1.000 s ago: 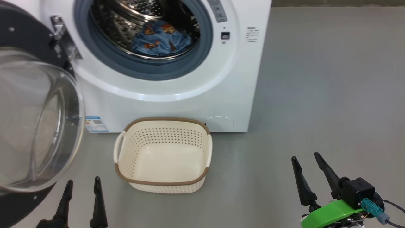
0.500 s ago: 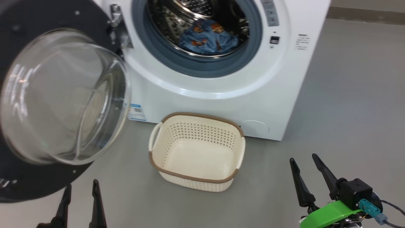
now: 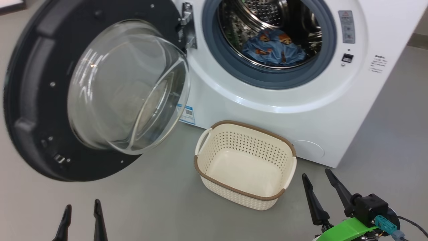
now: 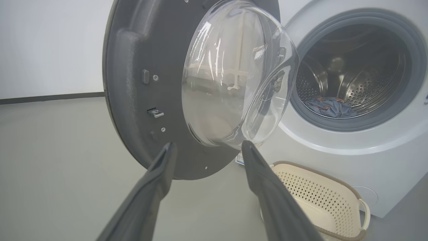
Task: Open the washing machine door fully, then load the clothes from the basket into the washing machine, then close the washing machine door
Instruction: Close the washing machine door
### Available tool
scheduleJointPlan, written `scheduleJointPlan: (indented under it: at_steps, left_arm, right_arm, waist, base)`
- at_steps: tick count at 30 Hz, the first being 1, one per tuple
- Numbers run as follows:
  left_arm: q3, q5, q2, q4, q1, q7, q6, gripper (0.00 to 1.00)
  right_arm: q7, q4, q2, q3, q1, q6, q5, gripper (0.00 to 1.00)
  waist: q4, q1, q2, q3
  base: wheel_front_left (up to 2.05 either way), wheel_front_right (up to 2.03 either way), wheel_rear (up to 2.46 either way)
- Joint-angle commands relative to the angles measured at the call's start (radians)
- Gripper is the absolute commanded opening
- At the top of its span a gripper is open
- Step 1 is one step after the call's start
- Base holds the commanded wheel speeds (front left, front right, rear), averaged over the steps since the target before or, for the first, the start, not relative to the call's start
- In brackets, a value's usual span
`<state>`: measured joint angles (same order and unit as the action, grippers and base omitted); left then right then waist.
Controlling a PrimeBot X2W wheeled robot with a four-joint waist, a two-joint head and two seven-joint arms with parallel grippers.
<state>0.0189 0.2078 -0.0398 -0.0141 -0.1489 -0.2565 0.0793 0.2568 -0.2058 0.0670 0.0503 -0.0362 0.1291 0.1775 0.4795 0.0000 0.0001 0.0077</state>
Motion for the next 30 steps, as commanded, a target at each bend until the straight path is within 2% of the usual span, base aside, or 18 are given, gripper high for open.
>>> scheduleJointPlan:
  at_steps: [1, 16, 30]
  left_arm:
    - [0.042, 0.000, -0.010, 0.023, 0.014, -0.005, 0.009, 1.00]
    - [0.042, 0.037, -0.010, 0.037, 0.002, -0.005, 0.048, 1.00]
    - [0.033, 0.040, -0.010, 0.036, 0.006, -0.005, 0.046, 1.00]
  right_arm:
    - [0.005, 0.021, 0.001, 0.033, -0.014, 0.002, -0.007, 1.00]
    - [0.005, 0.001, 0.023, 0.070, -0.061, 0.002, -0.005, 1.00]
    - [0.005, 0.002, 0.026, 0.061, -0.056, 0.002, -0.003, 1.00]
  waist:
    - [0.034, 0.0000, -0.0001, -0.002]
    - [0.048, 0.0000, -0.0001, 0.034]
    - [0.046, 0.0000, -0.0001, 0.038]
  base:
    - [0.00, 0.00, 0.00]
    - [0.00, 0.00, 0.00]
    - [0.00, 0.00, 0.00]
